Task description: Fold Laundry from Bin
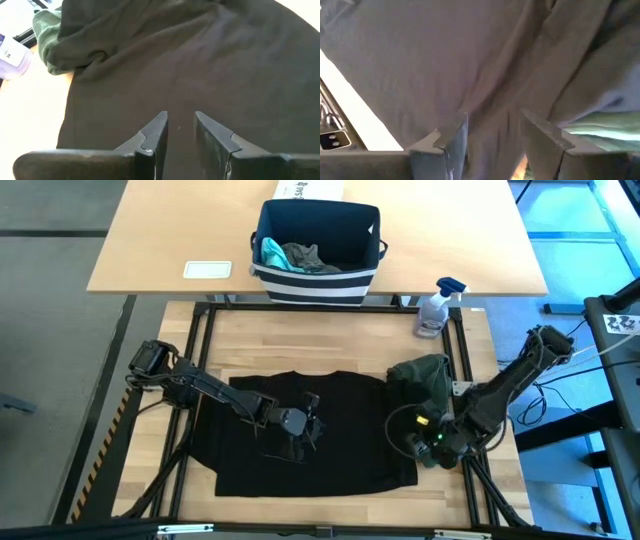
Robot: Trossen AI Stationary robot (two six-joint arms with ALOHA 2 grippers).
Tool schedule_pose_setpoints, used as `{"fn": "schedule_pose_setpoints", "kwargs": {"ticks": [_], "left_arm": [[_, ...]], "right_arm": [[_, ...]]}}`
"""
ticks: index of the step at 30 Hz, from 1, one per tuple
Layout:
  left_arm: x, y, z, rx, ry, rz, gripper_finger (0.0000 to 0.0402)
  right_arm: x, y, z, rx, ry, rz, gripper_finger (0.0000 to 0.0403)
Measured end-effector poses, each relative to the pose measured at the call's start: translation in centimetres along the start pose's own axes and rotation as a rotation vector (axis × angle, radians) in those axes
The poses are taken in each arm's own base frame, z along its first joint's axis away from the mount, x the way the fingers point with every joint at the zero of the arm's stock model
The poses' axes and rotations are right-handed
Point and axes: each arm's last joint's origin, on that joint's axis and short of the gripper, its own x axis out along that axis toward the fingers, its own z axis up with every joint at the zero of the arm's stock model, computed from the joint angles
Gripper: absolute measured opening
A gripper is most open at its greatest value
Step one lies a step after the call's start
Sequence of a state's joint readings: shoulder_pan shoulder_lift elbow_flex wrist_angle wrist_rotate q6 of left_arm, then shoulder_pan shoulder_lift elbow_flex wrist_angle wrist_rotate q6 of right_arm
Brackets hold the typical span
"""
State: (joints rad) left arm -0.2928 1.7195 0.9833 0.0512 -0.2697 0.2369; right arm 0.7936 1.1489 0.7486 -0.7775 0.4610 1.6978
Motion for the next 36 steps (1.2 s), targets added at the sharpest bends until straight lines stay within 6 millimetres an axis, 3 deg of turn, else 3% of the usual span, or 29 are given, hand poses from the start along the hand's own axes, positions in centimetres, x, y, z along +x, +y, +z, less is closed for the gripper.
{"fn": "schedule_pose_setpoints", "kwargs": {"ticks": [7,15,36], "left_arm": [[-0.3,-0.8,0.3,-0.07,-0.011,0.019,0.009],[-0.6,-1.7,0.7,-0.062,-0.032,0.039,0.009],[-0.6,-1.1,1.2,-0.045,-0.089,0.068,0.009]], "right_arm": [[1.9,1.4,-1.3,-0.018,0.016,0.032,0.0175],[2.2,2.2,-1.5,0.013,-0.006,0.091,0.0175],[2.0,-0.9,-1.1,0.095,0.0,-0.208,0.0175]]}}
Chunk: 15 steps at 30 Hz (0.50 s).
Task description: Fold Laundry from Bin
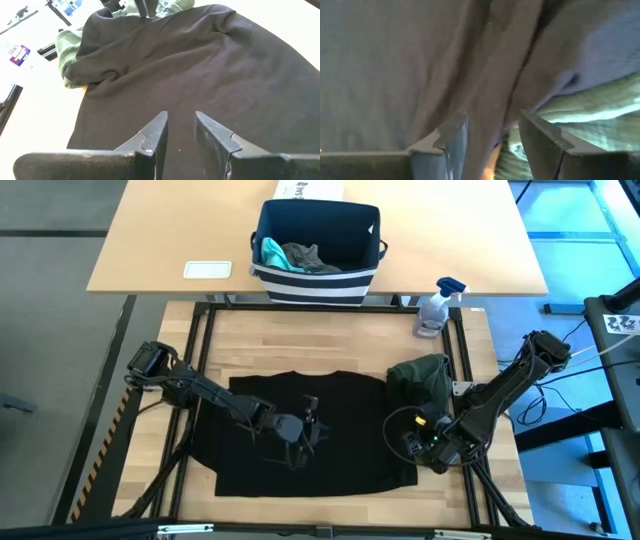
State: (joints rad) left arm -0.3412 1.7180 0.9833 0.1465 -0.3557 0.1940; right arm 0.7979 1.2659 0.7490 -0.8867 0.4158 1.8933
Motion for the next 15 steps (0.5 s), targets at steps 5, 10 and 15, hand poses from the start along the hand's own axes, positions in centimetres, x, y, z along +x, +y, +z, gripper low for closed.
{"fn": "schedule_pose_setpoints", "kwargs": {"ticks": [5,10,15], "left_arm": [[0.0,0.1,0.0,0.022,-0.005,0.004,0.009],[0.1,0.2,0.0,0.048,-0.005,0.003,0.009],[0.1,0.3,0.0,0.06,-0.003,0.006,0.009]], "right_arm": [[0.0,-0.6,0.2,0.019,-0.011,-0.057,0.0175],[-0.3,-1.2,0.5,0.029,-0.02,-0.098,0.0175],[-0.4,-1.2,0.6,0.043,-0.041,-0.099,0.0175]]}}
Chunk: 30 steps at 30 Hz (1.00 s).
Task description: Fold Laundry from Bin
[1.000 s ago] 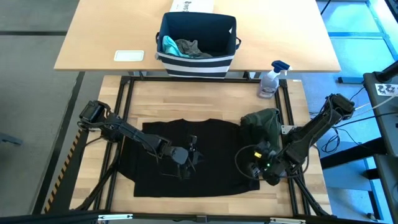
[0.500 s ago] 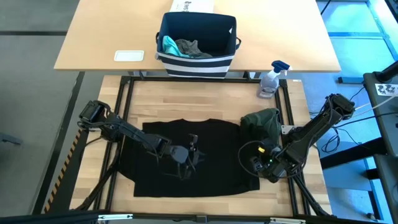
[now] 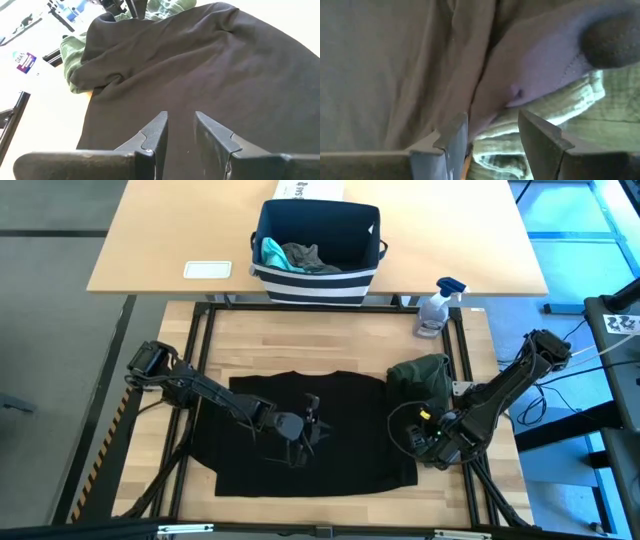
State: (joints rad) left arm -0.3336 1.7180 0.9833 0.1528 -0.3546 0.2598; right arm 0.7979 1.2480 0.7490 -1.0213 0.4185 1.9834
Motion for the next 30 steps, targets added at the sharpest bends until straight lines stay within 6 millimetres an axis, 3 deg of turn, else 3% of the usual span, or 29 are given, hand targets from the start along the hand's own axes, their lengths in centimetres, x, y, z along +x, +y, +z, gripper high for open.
{"fn": "schedule_pose_setpoints", "kwargs": {"ticks": [30], "left_arm": [[-0.04,0.2,0.82,0.011,-0.081,0.018,0.009]], "right_arm": [[0.41,0.31,0.98,-0.103,-0.04,-0.013,0.0175]]}}
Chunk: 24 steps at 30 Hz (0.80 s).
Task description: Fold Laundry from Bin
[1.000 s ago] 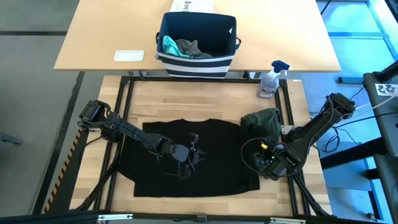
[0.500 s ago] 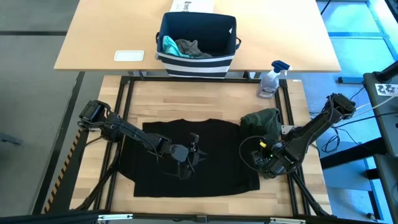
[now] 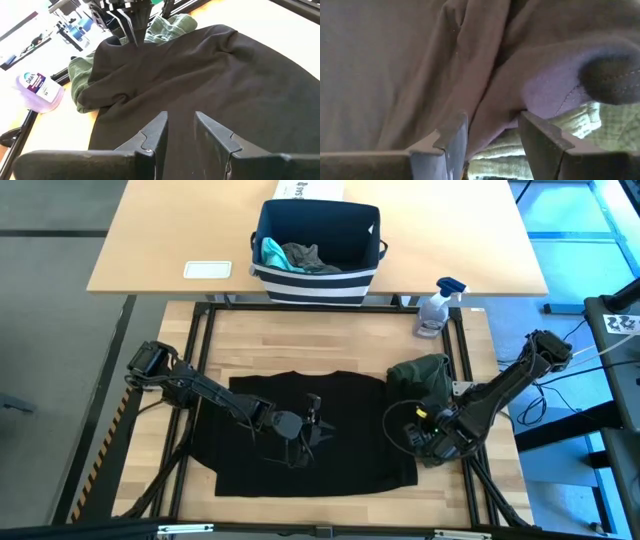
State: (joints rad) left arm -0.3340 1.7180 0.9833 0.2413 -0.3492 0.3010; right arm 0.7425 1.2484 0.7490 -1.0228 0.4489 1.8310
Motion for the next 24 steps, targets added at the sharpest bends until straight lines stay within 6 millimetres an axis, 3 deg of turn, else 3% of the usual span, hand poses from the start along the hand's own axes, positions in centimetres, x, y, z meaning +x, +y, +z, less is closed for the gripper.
{"fn": "schedule_pose_setpoints", "kwargs": {"ticks": [15,19,24], "left_arm": [[-0.09,-0.26,0.09,-0.036,-0.003,-0.006,0.009],[-0.09,-0.26,0.08,-0.033,-0.003,-0.007,0.009],[-0.08,-0.2,0.13,-0.029,-0.008,-0.001,0.009]], "right_arm": [[0.25,0.07,0.44,-0.006,0.017,-0.017,0.0166],[0.26,0.08,0.49,-0.023,0.0,-0.014,0.0121],[0.26,0.13,0.55,-0.056,-0.024,-0.006,0.0035]]}}
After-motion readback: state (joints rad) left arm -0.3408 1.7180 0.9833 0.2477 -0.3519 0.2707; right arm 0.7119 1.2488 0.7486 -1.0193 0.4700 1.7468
